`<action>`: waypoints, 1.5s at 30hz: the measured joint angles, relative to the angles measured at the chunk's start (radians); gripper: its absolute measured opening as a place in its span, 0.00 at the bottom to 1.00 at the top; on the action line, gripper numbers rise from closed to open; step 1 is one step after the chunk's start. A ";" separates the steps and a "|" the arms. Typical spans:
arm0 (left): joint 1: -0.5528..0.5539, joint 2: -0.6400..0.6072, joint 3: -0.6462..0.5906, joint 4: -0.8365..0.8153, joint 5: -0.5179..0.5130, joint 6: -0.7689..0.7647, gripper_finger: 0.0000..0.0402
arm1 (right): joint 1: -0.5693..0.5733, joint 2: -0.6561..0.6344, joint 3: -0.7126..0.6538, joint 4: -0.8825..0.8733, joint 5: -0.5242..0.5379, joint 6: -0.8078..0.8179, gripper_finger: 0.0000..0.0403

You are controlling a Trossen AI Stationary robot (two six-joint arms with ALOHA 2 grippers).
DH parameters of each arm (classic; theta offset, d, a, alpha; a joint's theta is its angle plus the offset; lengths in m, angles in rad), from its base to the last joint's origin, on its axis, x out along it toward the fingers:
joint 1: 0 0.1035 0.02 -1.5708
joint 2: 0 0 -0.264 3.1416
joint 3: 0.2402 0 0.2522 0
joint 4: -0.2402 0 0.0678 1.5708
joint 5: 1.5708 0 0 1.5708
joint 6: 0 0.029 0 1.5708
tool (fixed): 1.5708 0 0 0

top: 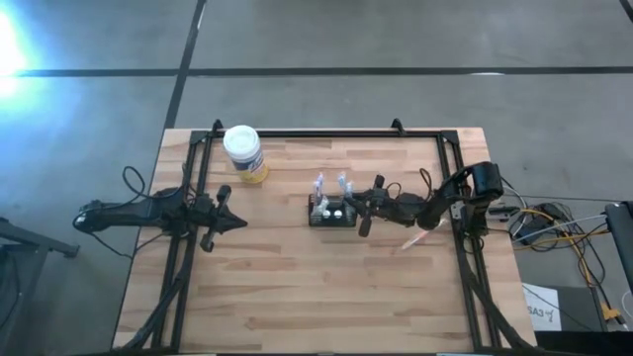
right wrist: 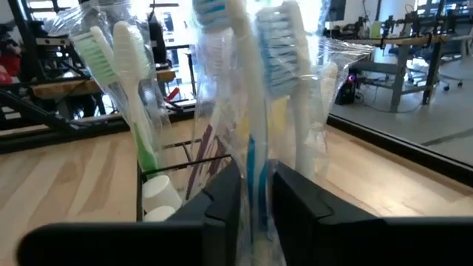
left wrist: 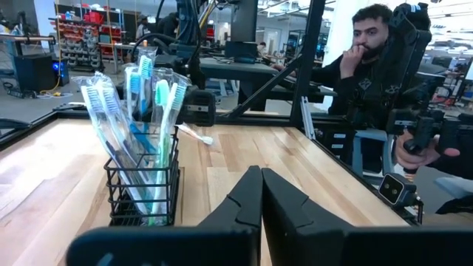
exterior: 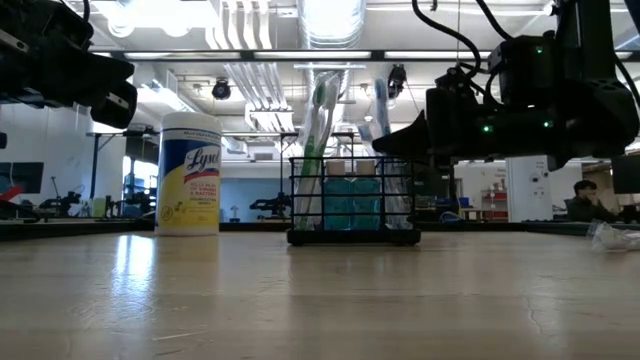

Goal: Pick & Place toothbrushing station
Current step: Put the blue toothbrush into the wire organizer

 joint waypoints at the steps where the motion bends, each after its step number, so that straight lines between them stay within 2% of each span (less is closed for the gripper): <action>1: 0.000 0.000 0.000 0.000 0.000 0.000 0.01 | 0.000 0.000 0.001 0.000 0.000 0.000 0.18; 9: 0.000 0.000 0.000 0.000 0.000 -0.001 0.04 | 0.000 -0.027 0.001 0.000 0.000 0.015 0.36; 16: 0.000 0.000 0.000 0.000 0.000 0.001 0.01 | 0.002 -0.098 0.001 -0.005 0.003 -0.009 0.43; 20: 0.000 0.000 0.000 0.000 0.000 0.002 0.02 | 0.002 -0.127 0.001 -0.039 0.003 -0.009 0.42; 25: 0.000 0.000 0.000 0.000 0.000 0.001 0.04 | 0.002 -0.128 0.001 -0.123 0.003 0.008 0.35; 29: 0.000 0.000 0.000 0.000 0.000 0.000 0.03 | 0.003 -0.125 0.001 -0.186 0.002 0.016 0.26; 37: 0.000 0.000 -0.011 0.020 -0.002 0.000 0.02 | 0.009 -0.125 0.001 -0.183 -0.015 -0.003 0.06; 41: 0.000 0.000 -0.012 0.023 -0.002 0.000 0.04 | 0.009 -0.126 0.001 -0.183 -0.028 0.017 0.09; 45: 0.000 0.000 -0.013 0.022 -0.002 -0.001 0.04 | 0.009 -0.126 0.001 -0.188 -0.029 0.050 0.22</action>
